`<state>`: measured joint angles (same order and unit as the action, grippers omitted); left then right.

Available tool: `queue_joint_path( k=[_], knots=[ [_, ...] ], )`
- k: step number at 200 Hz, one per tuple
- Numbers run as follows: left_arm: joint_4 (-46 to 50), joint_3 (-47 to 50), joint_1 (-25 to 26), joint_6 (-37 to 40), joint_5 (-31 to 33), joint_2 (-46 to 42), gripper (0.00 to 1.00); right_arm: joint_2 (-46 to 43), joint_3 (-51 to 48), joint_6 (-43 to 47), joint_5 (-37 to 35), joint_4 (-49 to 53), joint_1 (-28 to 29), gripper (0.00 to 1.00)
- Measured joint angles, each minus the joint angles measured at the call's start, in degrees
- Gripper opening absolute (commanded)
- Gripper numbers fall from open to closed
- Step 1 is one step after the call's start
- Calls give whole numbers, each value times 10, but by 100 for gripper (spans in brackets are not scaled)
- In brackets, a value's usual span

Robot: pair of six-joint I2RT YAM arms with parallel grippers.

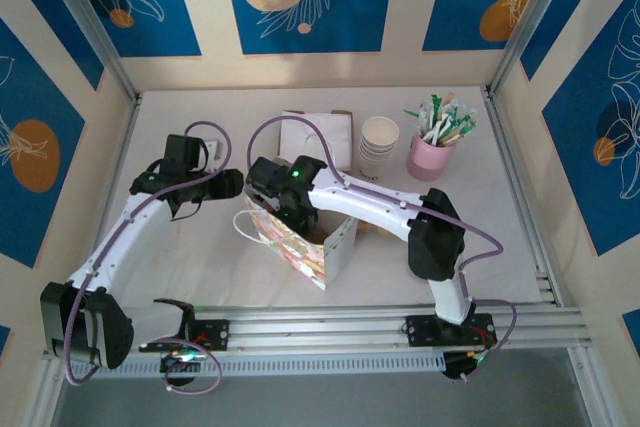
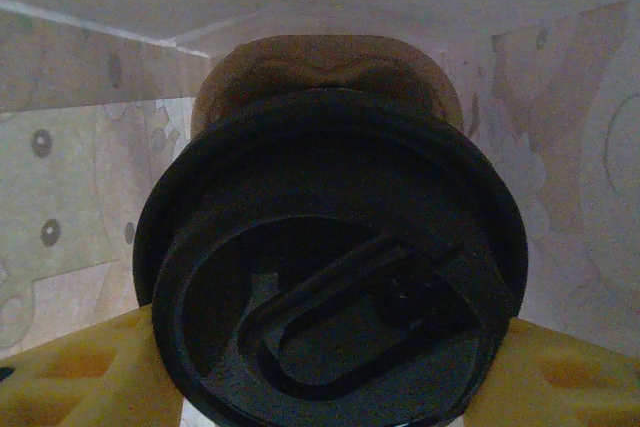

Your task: Pack the takeout coffee

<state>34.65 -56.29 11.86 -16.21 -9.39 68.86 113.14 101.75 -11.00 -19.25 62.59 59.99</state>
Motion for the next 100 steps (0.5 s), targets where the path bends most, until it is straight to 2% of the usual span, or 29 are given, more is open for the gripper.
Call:
queue_joint_path(
  k=[100],
  knots=[
    [0, 0, 0, 0, 0, 0, 65, -16, -40, -2, 2, -35, 0, 59]
  ],
)
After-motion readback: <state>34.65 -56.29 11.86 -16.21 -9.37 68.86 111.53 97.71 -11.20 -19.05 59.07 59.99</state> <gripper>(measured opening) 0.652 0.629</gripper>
